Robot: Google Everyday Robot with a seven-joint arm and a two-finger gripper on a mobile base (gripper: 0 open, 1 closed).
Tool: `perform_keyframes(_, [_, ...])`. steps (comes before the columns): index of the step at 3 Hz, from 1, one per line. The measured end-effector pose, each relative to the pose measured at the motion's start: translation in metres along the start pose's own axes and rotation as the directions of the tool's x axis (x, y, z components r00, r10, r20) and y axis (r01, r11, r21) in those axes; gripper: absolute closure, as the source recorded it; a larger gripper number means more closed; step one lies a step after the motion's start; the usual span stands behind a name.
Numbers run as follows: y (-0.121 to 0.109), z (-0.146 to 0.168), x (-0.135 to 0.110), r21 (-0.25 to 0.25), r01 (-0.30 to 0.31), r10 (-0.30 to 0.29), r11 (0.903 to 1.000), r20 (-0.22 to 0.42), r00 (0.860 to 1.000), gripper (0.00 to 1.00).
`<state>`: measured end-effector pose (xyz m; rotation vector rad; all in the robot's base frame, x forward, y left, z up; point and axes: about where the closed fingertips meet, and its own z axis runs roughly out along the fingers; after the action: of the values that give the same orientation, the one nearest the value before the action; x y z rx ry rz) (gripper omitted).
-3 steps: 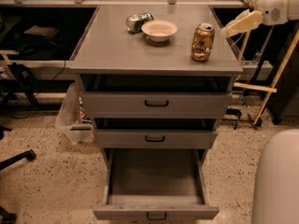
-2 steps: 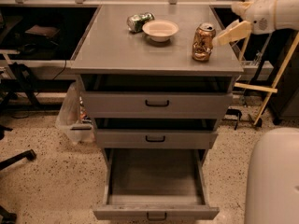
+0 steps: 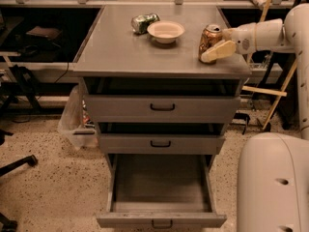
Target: Place orange can into bottom drawer
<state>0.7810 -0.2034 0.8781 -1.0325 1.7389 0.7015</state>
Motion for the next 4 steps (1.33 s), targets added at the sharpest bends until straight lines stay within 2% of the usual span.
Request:
perform_keyframes(1, [-0.0009,0.0028,0.0038,-0.003,-0.008,0.008,1.0,-0.001,1.0,0.0])
perform_keyframes(2, [-0.0009,0.0029,0.0038,-0.003,-0.008,0.008,1.0,-0.001,1.0,0.15])
perform_keyframes(4, [-0.0008,0.003,0.0038,-0.003,-0.008,0.008,1.0,-0.001,1.0,0.62])
